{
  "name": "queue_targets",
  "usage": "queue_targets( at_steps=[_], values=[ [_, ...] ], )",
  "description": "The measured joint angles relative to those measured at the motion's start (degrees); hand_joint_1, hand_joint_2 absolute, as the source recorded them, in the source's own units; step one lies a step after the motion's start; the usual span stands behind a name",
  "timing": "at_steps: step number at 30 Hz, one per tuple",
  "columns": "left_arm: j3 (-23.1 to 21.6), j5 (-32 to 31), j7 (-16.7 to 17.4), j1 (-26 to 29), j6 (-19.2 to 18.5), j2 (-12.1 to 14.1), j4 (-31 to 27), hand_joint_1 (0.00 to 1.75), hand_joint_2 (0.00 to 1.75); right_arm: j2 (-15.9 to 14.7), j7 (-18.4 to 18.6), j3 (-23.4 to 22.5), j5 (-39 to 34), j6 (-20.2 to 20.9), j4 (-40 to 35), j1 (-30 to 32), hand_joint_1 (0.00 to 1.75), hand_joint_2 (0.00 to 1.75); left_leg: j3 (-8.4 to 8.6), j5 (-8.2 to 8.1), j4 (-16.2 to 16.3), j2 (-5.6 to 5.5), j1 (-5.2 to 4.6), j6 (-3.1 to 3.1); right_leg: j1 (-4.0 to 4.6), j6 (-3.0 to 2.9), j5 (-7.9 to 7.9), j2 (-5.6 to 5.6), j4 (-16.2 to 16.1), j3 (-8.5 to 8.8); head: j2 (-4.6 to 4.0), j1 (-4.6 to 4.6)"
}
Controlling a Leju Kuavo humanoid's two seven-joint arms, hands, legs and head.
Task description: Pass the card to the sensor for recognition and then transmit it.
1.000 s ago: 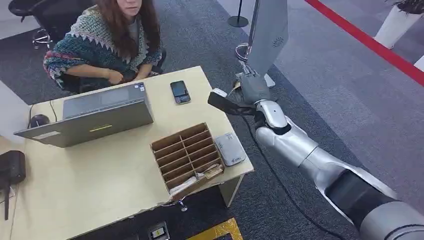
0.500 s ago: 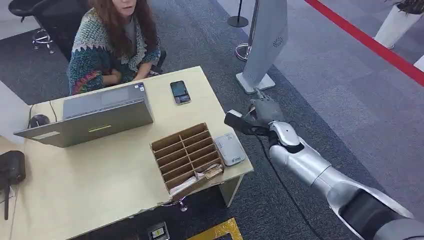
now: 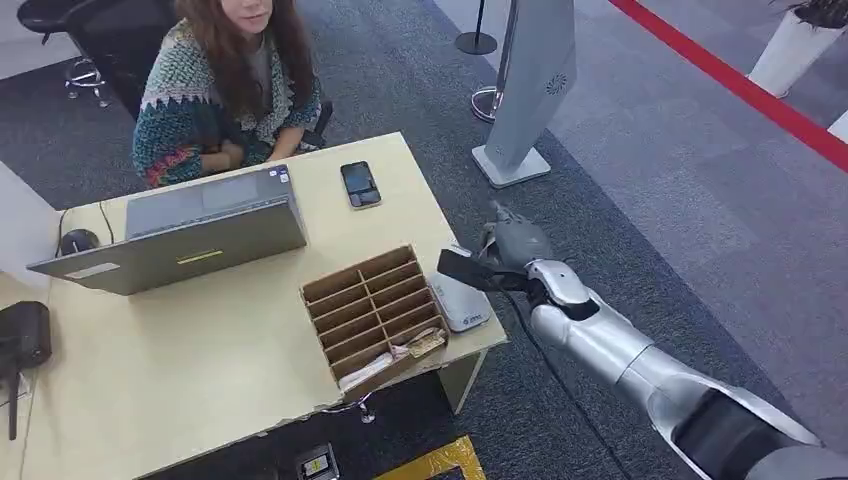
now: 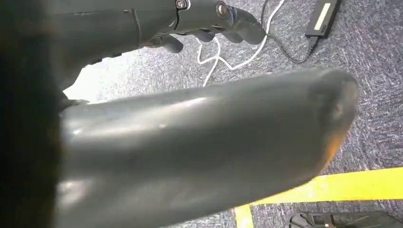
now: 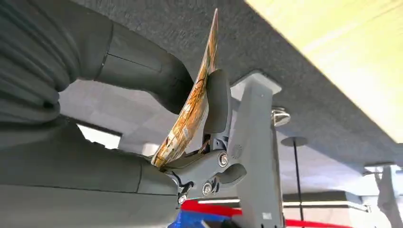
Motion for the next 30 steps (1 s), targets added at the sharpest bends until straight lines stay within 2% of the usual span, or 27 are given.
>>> queue_targets(
  at_steps=[15,30],
  values=[
    [-0.02,0.39,0.19,-0.01,-0.02,0.04,0.0,0.0,0.0,3.32,-0.98,1.94,-1.64,-0.57,2.84,1.64,1.75,1.75,0.0,0.0,0.0,0.0,0.0,0.0,0.0,0.0,0.0,0.0,0.0,-0.01,0.02,0.0],
    [-0.04,0.59,0.68,-0.01,-0.17,0.07,0.0,0.0,0.0,4.26,-1.24,2.32,-2.6,-2.14,4.39,2.63,1.75,1.75,0.13,0.0,0.0,0.12,0.0,0.0,0.0,-0.01,0.01,0.17,0.0,0.05,0.02,0.0]
  ],
)
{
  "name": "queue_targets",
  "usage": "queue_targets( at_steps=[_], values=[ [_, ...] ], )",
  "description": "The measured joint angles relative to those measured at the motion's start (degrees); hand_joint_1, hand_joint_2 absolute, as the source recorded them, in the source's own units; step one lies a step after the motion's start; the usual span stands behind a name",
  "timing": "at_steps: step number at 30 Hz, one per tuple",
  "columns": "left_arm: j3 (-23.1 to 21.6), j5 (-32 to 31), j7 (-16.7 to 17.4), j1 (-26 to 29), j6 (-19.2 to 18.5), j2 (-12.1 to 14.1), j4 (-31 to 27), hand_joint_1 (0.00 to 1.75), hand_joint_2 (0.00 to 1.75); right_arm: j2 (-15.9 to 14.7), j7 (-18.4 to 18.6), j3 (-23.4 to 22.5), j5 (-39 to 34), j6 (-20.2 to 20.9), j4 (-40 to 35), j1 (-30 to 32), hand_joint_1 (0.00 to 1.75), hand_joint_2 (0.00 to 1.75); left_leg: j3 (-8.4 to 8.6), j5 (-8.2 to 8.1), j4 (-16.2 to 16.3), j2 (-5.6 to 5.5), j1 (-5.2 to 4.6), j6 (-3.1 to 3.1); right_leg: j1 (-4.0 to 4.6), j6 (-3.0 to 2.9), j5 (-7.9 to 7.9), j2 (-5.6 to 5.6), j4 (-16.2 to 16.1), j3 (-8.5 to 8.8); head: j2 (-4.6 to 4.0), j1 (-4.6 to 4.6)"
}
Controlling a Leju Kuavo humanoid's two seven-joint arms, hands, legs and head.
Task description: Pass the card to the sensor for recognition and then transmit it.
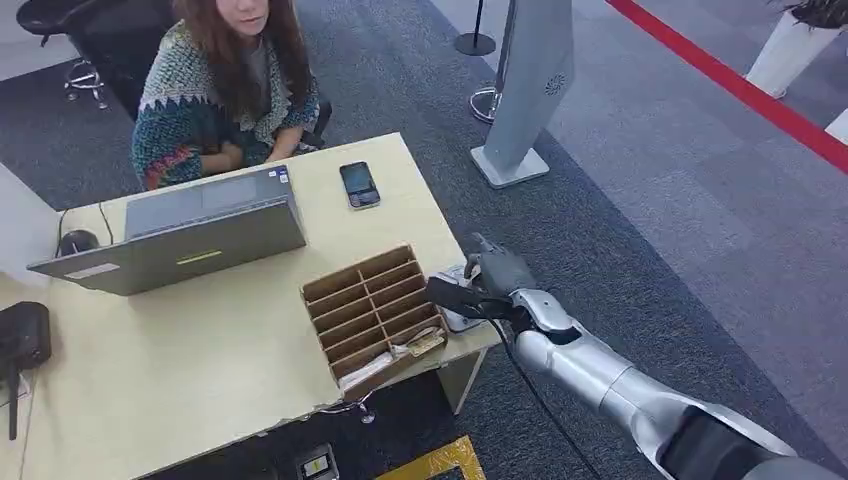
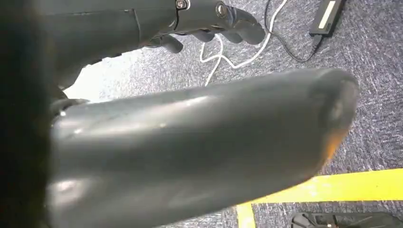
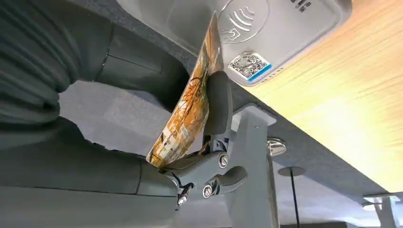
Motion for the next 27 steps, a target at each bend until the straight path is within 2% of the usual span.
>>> queue_targets(
  at_steps=[18,27],
  values=[
    [-0.17,-0.02,0.42,-0.01,-0.31,0.0,0.0,0.0,0.0,0.44,-0.33,-0.15,0.39,-0.48,0.79,0.19,1.75,1.75,0.11,0.0,0.0,0.2,0.01,0.0,0.0,-0.02,0.07,0.09,0.0,0.04,-0.02,0.0],
    [-0.31,0.3,0.37,-0.01,-0.28,0.0,0.0,0.0,0.0,0.28,0.59,-0.83,2.62,1.2,0.42,-0.3,1.75,1.75,0.1,0.01,0.0,0.19,0.0,0.0,0.0,-0.02,0.08,0.09,0.0,0.07,-0.02,0.0]
  ],
)
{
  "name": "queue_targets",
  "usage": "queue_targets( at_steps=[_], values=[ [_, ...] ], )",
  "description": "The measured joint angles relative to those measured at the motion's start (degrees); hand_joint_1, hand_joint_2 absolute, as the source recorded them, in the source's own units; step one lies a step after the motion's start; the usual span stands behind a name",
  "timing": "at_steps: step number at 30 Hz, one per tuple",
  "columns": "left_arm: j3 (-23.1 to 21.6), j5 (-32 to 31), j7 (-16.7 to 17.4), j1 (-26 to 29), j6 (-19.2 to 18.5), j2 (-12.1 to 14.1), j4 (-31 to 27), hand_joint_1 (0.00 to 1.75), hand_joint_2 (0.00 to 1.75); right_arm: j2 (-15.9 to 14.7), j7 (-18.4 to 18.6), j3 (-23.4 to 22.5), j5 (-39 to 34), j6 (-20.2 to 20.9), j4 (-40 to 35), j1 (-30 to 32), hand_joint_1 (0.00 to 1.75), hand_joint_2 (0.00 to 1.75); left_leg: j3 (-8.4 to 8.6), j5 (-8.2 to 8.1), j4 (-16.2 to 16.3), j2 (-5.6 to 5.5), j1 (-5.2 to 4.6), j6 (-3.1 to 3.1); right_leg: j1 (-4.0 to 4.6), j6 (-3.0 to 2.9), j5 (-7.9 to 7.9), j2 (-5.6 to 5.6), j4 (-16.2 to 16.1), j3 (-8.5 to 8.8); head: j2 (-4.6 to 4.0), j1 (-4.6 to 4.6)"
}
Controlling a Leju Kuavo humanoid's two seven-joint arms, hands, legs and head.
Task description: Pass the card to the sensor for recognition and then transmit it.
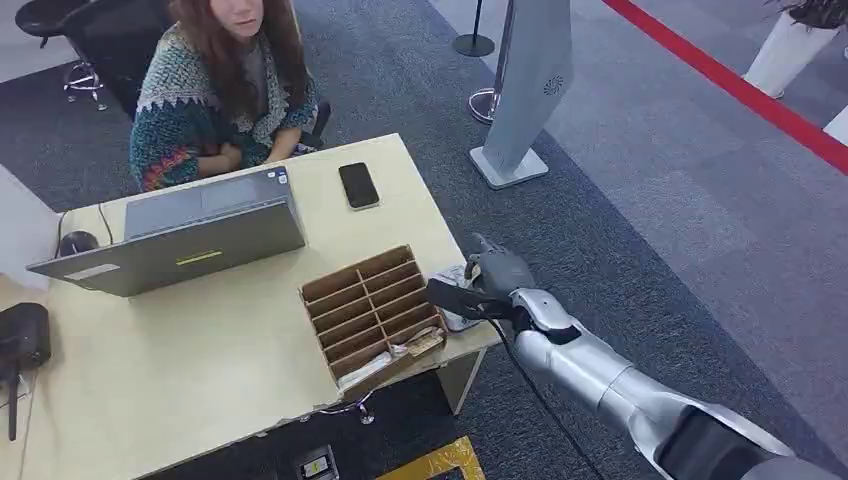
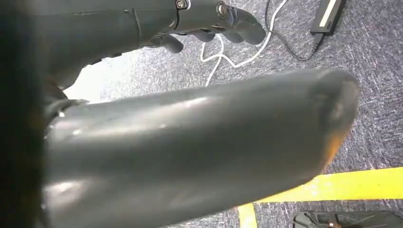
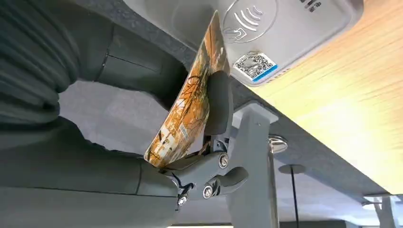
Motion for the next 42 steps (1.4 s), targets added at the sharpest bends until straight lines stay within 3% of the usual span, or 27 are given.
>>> queue_targets(
  at_steps=[11,32,42],
  values=[
    [-0.09,0.31,-0.2,-0.01,0.02,0.09,0.0,0.0,0.0,-0.94,0.68,-0.02,1.8,4.44,-1.12,-0.56,1.75,1.75,-0.01,0.0,0.0,-0.02,0.0,0.0,0.0,0.0,0.0,-0.01,0.0,0.0,0.02,0.0],
    [-0.18,0.61,-0.41,-0.03,0.11,0.17,0.0,0.0,0.0,-2.27,1.75,0.04,1.99,4.46,-2.12,-0.65,1.75,1.75,-0.04,0.0,0.0,-0.02,-0.01,0.0,-0.01,0.0,0.01,-0.01,0.0,-0.01,0.0,0.0],
    [-1.53,0.05,-0.42,-0.81,0.26,0.22,0.0,0.0,0.0,-3.3,1.57,0.33,4.72,6.36,-5.25,-8.06,1.75,1.75,-0.08,0.01,0.0,-0.01,-0.01,0.0,0.0,-0.01,0.02,-0.01,0.01,-0.07,0.0,0.0]
  ],
)
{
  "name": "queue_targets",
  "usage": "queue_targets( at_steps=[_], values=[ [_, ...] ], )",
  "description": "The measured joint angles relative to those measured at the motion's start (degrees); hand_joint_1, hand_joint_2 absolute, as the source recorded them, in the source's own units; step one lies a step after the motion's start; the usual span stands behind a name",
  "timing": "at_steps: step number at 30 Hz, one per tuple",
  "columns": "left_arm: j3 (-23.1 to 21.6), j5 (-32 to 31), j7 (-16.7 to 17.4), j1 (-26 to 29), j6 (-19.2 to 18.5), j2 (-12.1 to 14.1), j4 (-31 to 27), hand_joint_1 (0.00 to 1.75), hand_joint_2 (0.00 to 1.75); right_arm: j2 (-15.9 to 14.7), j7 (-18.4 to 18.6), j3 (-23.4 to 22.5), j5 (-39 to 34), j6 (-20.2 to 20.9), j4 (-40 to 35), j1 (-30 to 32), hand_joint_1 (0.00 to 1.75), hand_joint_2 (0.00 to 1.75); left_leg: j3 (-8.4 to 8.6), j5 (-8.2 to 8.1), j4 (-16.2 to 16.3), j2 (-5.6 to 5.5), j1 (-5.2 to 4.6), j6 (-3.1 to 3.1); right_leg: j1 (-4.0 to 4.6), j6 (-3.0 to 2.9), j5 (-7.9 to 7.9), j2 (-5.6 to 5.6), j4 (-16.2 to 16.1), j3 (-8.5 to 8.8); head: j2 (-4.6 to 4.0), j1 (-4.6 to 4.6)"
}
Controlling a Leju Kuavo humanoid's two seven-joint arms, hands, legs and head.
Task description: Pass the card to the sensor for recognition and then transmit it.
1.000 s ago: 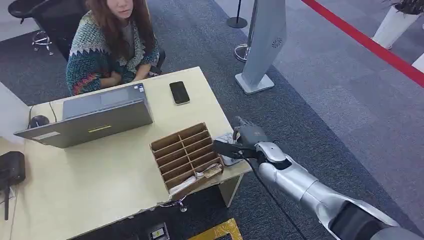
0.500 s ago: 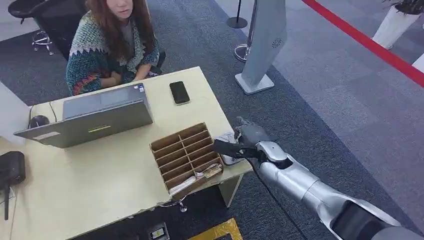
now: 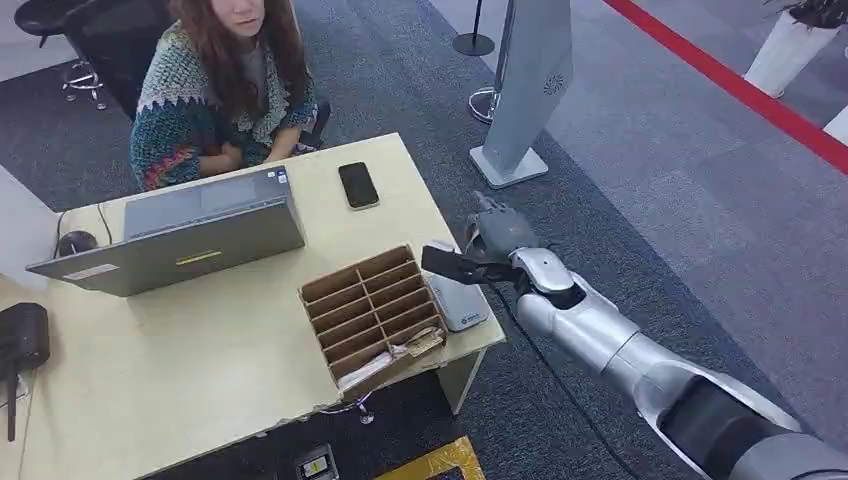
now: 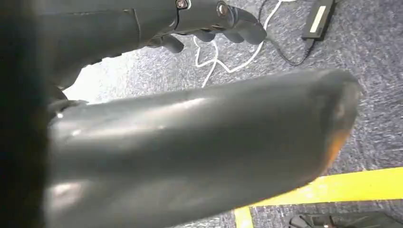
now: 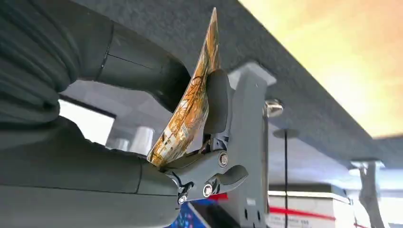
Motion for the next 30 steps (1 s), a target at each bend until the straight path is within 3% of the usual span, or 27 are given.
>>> queue_targets(
  at_steps=[9,16,21,30],
  values=[
    [-1.33,-0.92,0.0,-0.24,0.11,0.02,-0.04,0.0,0.0,-0.42,0.09,1.33,1.73,3.65,-2.93,-9.1,1.75,1.75,-0.05,0.01,0.01,-0.02,-0.01,0.01,-0.01,0.0,0.0,0.0,0.01,-0.04,0.0,0.0],
    [-3.0,-3.04,1.73,-1.49,-0.83,0.04,-0.07,0.0,0.0,-0.17,0.2,3.89,1.86,8.7,-5.16,-17.91,1.75,1.75,-0.1,0.01,0.0,-0.03,0.0,0.0,0.0,0.0,0.0,-0.03,0.04,-0.03,0.02,0.0],
    [-4.37,-4.24,2.91,-2.77,-1.4,0.09,-0.11,0.0,0.0,2.51,-1.01,8.52,0.31,9.16,-2.65,-25.28,1.75,1.75,-0.1,0.03,0.0,-0.04,0.01,-0.01,0.02,-0.01,0.0,-0.04,0.09,-0.06,0.02,0.0],
    [-5.7,-4.98,4.48,-3.16,-1.75,0.24,-0.57,0.0,0.0,8.61,-2.84,13.23,-3.96,6.07,8.07,-31.67,1.75,1.75,-0.22,0.08,0.01,-0.26,0.01,0.0,0.02,-0.02,0.0,-0.22,0.09,-0.1,0.0,0.0]
  ],
)
